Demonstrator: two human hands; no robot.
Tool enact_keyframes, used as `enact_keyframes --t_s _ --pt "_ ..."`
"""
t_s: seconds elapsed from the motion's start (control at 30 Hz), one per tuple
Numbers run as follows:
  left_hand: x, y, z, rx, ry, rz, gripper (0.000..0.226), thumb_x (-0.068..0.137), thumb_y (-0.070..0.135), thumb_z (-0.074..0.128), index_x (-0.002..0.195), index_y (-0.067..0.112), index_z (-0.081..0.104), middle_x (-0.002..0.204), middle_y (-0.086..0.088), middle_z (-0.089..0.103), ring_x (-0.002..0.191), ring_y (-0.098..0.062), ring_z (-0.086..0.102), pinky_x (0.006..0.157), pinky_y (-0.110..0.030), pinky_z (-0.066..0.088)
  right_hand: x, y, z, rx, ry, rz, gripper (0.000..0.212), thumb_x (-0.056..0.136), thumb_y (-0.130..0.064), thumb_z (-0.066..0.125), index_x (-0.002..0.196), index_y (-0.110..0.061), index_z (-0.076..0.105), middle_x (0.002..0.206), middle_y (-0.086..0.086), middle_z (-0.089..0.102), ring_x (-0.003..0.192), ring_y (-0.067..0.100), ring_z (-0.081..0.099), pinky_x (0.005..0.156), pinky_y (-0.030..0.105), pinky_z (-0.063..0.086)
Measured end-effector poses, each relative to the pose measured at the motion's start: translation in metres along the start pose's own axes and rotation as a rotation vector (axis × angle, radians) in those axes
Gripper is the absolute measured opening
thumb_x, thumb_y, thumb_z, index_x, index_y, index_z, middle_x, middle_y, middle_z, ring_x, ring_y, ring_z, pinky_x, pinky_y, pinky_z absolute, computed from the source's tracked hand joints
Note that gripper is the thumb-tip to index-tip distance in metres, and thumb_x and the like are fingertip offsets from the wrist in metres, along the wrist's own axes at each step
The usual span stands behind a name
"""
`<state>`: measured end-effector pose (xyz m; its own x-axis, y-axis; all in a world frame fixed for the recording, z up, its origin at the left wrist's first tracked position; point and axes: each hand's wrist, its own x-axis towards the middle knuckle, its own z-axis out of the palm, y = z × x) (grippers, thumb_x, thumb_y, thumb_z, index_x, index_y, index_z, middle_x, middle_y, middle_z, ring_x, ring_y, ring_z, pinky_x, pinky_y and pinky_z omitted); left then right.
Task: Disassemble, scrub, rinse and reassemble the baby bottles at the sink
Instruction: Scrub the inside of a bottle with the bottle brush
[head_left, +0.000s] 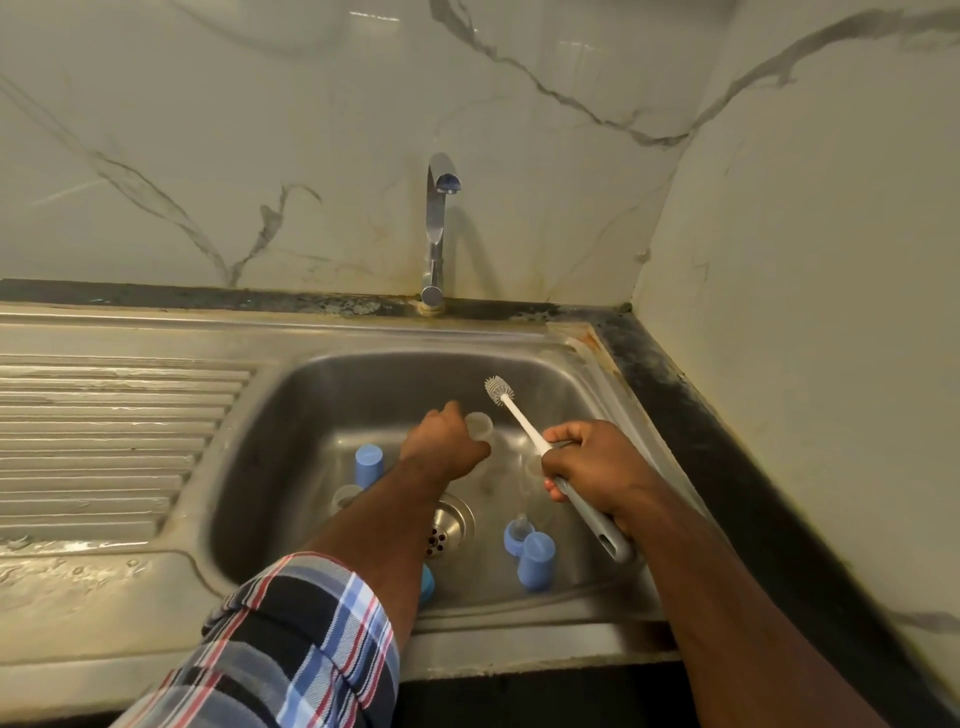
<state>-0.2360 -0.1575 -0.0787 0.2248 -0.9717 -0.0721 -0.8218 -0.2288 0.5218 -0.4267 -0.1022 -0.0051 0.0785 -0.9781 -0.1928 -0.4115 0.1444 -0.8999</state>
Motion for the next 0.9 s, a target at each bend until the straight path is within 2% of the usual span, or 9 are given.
enact_keyframes --t_s 0.1,0.2,0.27,0.43,0.57,0.67,0.73,0.8,0.9 --pt "-0.011 0.006 -0.017 -0.193 0.098 -0.046 0.054 0.085 0.044 0.068 0.123 0.013 0.045 0.114 -0.01 0.063 0.106 -0.035 0.065 0.084 -0.038 0.052 0.0 -0.002 0.0 0.038 -0.002 -0.02 0.033 0.082 0.003 0.06 0.112 -0.008 0.063 0.084 0.016 0.071 0.065 0.022 0.068 0.063 0.034 0.058" --pt "-0.025 0.014 -0.04 -0.601 0.129 -0.109 0.042 0.085 0.032 0.068 0.114 0.02 0.04 0.103 -0.008 0.064 0.077 -0.032 0.074 0.067 -0.043 0.063 -0.007 -0.006 0.001 0.116 -0.046 -0.012 0.032 0.086 0.003 0.059 0.115 -0.01 0.062 0.089 0.017 0.069 0.068 0.023 0.067 0.06 0.032 0.056" --pt "-0.034 0.017 -0.053 -0.843 0.103 -0.116 0.04 0.087 0.023 0.069 0.111 0.022 0.037 0.104 -0.012 0.063 0.068 -0.03 0.073 0.06 -0.041 0.064 -0.014 -0.009 0.002 0.174 -0.076 0.002 0.03 0.088 0.003 0.059 0.114 -0.011 0.061 0.093 0.018 0.068 0.067 0.022 0.066 0.054 0.029 0.054" --pt "-0.058 0.009 -0.072 -1.036 0.057 -0.028 0.046 0.088 0.006 0.073 0.122 0.023 0.046 0.121 -0.008 0.057 0.096 -0.034 0.072 0.067 -0.038 0.064 -0.027 -0.012 0.005 0.213 -0.088 -0.015 0.031 0.087 0.001 0.061 0.114 -0.014 0.063 0.094 0.018 0.069 0.064 0.021 0.065 0.05 0.027 0.051" --pt "-0.079 0.0 -0.082 -1.153 0.02 0.006 0.051 0.088 -0.006 0.07 0.127 0.024 0.057 0.118 -0.008 0.061 0.098 -0.03 0.072 0.077 -0.039 0.064 -0.038 -0.017 0.011 0.214 -0.098 -0.034 0.032 0.086 0.0 0.063 0.115 -0.014 0.063 0.09 0.015 0.069 0.062 0.02 0.064 0.048 0.027 0.048" --pt "-0.091 -0.008 -0.087 -1.219 -0.015 -0.025 0.057 0.09 -0.014 0.059 0.135 0.021 0.058 0.122 -0.012 0.062 0.108 -0.029 0.068 0.087 -0.041 0.061 -0.049 -0.024 0.011 0.2 -0.097 -0.051 0.037 0.086 -0.001 0.067 0.121 -0.01 0.06 0.091 0.012 0.068 0.056 0.016 0.061 0.046 0.026 0.047" --pt "-0.097 -0.013 -0.093 -1.352 -0.033 -0.085 0.05 0.093 -0.012 0.051 0.134 0.015 0.062 0.124 -0.014 0.066 0.112 -0.032 0.066 0.098 -0.048 0.056 -0.056 -0.028 0.011 0.163 -0.095 -0.069 0.041 0.086 -0.001 0.069 0.125 -0.009 0.058 0.092 0.011 0.068 0.054 0.013 0.06 0.046 0.025 0.048" --pt "-0.102 -0.019 -0.099 -1.49 -0.019 -0.144 0.035 0.096 -0.003 0.052 0.125 0.009 0.069 0.119 -0.016 0.07 0.11 -0.037 0.068 0.101 -0.053 0.053 -0.063 -0.031 0.012 0.128 -0.109 -0.088 0.044 0.085 0.0 0.069 0.127 -0.008 0.058 0.09 0.011 0.068 0.053 0.013 0.059 0.046 0.025 0.047" --pt "-0.105 -0.028 -0.103 -1.564 0.061 -0.152 0.022 0.096 0.011 0.065 0.117 0.009 0.072 0.118 -0.015 0.071 0.104 -0.035 0.071 0.091 -0.052 0.058 -0.075 -0.037 0.018 0.066 -0.161 -0.147 0.042 0.084 0.003 0.069 0.124 -0.008 0.06 0.081 0.009 0.065 0.052 0.014 0.056 0.043 0.026 0.046"
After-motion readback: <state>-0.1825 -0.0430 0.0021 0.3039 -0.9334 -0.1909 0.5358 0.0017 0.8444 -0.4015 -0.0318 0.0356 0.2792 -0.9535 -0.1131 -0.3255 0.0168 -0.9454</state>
